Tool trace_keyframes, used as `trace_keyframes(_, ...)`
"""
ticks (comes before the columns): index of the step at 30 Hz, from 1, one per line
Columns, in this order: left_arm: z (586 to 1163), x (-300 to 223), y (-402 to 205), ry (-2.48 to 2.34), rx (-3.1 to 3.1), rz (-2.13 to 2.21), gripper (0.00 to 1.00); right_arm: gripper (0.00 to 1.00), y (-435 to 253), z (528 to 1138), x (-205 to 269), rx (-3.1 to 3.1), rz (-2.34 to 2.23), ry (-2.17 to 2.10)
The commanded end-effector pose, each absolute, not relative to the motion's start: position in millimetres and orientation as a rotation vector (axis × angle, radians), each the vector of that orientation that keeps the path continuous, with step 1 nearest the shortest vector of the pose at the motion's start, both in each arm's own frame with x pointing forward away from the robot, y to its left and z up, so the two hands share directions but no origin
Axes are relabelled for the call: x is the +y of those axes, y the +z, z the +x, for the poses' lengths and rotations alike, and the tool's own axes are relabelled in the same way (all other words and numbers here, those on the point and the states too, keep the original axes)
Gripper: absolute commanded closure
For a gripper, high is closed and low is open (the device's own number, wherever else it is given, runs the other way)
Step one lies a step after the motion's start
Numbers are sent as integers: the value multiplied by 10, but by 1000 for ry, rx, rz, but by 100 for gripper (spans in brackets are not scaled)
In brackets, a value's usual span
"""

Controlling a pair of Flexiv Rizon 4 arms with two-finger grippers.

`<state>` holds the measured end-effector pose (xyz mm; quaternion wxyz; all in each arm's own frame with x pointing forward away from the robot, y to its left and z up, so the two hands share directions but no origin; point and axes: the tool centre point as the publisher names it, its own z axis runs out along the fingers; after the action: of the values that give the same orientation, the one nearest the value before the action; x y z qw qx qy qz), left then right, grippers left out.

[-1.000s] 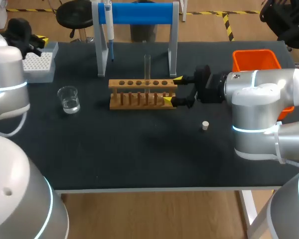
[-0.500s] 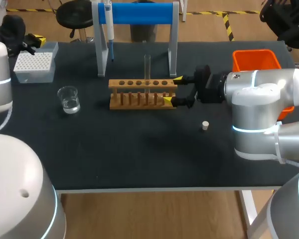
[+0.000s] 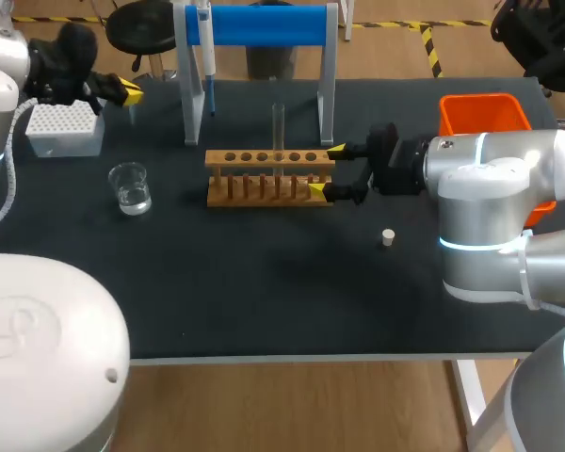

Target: Invert the test tube, pick up the pipette, mount the tip to pipette, aspirate from beaker and dispense into the tube, eject the tip, return the pipette, and cap with the stopper.

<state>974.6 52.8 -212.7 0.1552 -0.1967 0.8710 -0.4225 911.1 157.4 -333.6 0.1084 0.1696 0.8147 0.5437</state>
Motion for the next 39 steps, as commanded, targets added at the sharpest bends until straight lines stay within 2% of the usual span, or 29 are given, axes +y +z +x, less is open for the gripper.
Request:
trace_keyframes(1,9369,309,-1947,-1181,2556,-546,100,0,-3343,9102,1578,2391,501,1599)
trace_keyframes(10,8929,-313,-1866,-1282,2606,-440,100,0,-3343,9102,1578,2391,501,1599)
trace_keyframes(21,8694,-919,-1755,-1372,2543,-361,100,0,-3343,9102,1578,2391,501,1599)
trace_keyframes(34,8585,-1319,-1723,-1489,2564,-338,100,0,-3343,9102,1578,2391,501,1599)
trace_keyframes(39,8577,-1303,-1728,-1499,2578,-341,100,0,-3343,9102,1578,2391,501,1599)
